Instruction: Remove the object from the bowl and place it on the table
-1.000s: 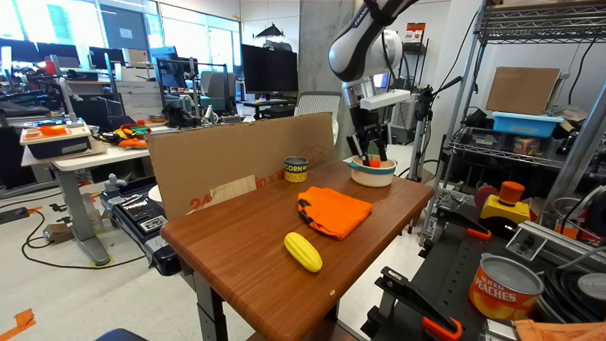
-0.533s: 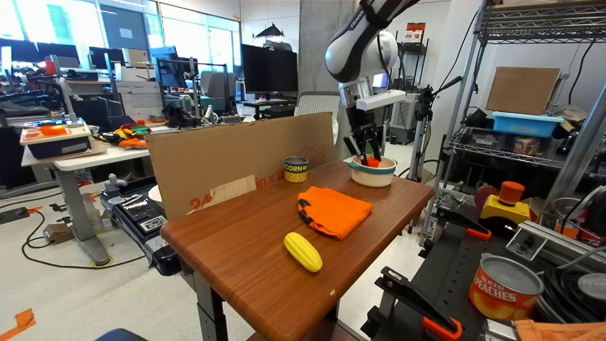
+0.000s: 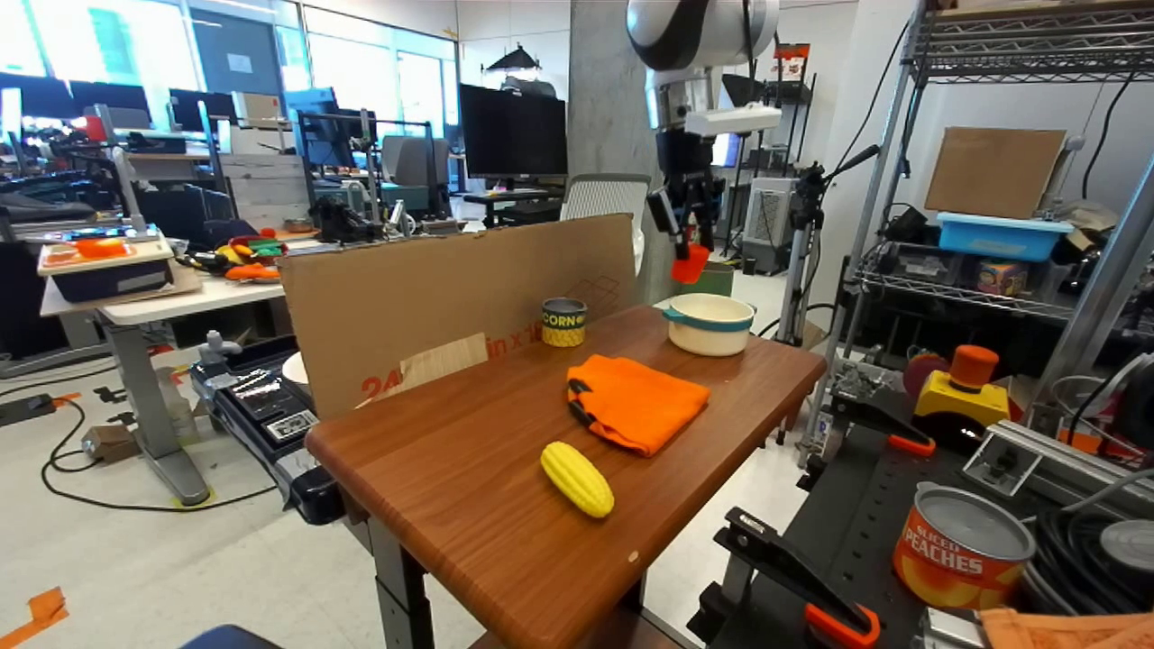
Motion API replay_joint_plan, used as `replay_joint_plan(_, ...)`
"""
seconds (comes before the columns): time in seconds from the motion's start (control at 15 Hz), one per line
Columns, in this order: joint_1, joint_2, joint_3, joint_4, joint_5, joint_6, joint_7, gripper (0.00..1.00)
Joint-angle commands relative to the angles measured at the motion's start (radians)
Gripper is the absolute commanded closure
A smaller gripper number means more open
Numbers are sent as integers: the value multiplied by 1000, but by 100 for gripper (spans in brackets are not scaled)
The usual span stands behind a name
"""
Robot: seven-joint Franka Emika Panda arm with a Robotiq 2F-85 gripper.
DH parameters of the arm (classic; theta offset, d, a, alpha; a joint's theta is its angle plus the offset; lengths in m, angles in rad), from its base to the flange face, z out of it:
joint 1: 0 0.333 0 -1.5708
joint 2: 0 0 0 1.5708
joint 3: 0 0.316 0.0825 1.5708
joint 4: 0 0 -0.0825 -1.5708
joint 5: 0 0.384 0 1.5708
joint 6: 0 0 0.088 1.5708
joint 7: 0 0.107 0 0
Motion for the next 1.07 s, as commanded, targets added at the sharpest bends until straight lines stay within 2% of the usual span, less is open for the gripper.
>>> replay_joint_plan(0.0, 18, -163, 6, -135, -11, 56, 27, 76)
replay_joint_plan(0.2, 37, -160, -2, -88, -10, 60, 114, 76)
replay_joint_plan(0.4, 41, -88, -5, 15, -5, 38, 178, 76)
replay_joint_plan(0.67, 37, 51, -26, 176, -14, 0, 258, 76)
replay_joint_plan(1.0, -2, 267, -54, 427, 11, -134, 310, 76)
